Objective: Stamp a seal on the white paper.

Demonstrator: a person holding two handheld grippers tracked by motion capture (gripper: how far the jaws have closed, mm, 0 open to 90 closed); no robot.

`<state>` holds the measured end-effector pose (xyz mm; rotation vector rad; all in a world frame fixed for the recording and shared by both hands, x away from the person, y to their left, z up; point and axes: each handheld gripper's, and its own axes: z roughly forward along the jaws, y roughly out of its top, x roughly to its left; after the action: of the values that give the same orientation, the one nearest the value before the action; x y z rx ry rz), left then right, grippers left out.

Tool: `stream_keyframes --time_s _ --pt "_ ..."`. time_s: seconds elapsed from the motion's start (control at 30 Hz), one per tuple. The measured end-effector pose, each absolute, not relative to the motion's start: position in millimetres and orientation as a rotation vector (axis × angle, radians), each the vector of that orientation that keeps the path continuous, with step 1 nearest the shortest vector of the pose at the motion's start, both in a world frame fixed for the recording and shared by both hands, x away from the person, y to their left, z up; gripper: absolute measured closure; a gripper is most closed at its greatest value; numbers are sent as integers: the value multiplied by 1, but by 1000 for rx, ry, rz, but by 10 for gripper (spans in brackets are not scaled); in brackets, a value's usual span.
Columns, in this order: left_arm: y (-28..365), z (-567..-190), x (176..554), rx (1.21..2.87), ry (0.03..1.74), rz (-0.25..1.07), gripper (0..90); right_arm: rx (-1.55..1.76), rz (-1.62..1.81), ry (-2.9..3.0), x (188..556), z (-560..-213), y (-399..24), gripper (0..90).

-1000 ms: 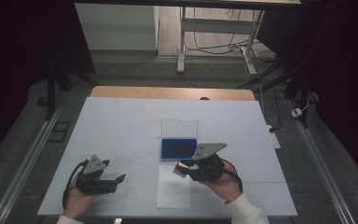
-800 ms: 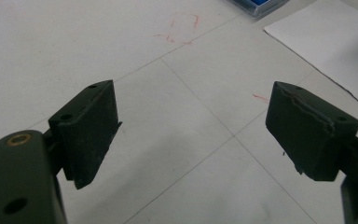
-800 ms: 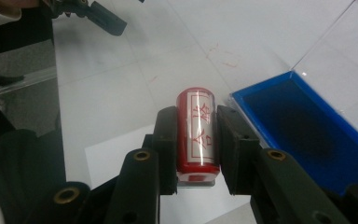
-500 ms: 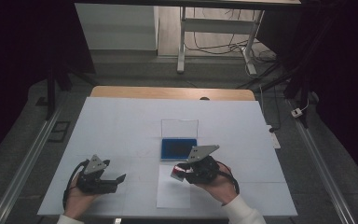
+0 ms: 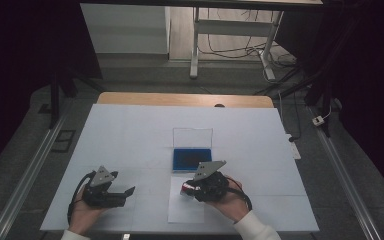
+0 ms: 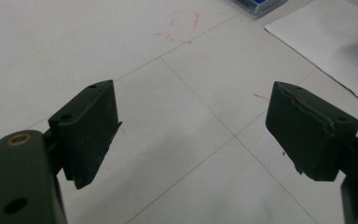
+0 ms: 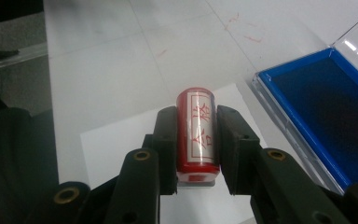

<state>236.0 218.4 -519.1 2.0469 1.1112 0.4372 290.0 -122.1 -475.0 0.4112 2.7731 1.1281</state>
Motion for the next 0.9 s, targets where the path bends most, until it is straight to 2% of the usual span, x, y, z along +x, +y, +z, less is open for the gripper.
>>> stream_keyframes --time_s 0.9 --pt "218 -520 236 2055 1113 431 173 399 1027 2784 291 -494 -114 692"
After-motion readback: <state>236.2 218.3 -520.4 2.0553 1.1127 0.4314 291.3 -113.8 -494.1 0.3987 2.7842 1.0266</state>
